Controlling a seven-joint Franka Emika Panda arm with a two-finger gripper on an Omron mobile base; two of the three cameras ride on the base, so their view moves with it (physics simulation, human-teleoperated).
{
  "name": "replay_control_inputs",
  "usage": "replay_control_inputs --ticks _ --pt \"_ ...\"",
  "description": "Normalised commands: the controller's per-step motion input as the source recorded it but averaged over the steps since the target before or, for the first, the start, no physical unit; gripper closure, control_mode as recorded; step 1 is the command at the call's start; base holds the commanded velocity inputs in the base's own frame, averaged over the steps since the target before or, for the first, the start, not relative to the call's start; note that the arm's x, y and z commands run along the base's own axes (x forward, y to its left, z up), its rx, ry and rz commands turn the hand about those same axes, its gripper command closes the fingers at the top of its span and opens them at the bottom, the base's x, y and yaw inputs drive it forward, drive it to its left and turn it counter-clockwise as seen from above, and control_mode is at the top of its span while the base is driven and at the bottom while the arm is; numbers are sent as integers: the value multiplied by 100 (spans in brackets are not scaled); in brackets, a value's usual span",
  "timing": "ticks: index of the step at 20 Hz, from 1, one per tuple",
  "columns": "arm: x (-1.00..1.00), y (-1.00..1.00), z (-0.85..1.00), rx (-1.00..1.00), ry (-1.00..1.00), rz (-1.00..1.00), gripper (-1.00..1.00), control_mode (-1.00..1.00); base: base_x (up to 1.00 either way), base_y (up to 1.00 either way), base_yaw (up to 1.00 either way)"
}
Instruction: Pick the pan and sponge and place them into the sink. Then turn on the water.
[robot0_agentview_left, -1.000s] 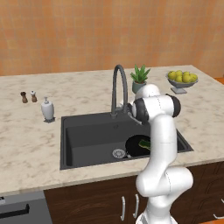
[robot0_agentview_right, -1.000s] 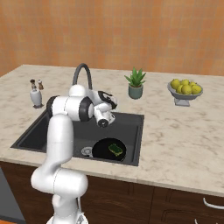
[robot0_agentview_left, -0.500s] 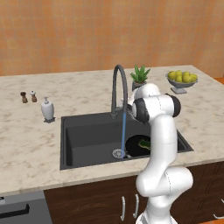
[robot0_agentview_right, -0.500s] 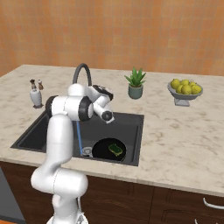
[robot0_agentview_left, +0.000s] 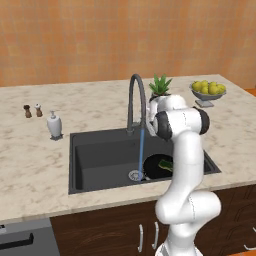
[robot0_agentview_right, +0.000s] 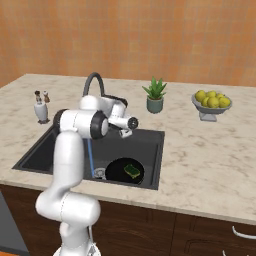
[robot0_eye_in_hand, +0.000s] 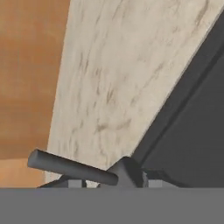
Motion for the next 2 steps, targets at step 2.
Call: replay_control_inputs --ticks 2 --pt "-27 -100 98 67 -1 0 100 -100 0 0 0"
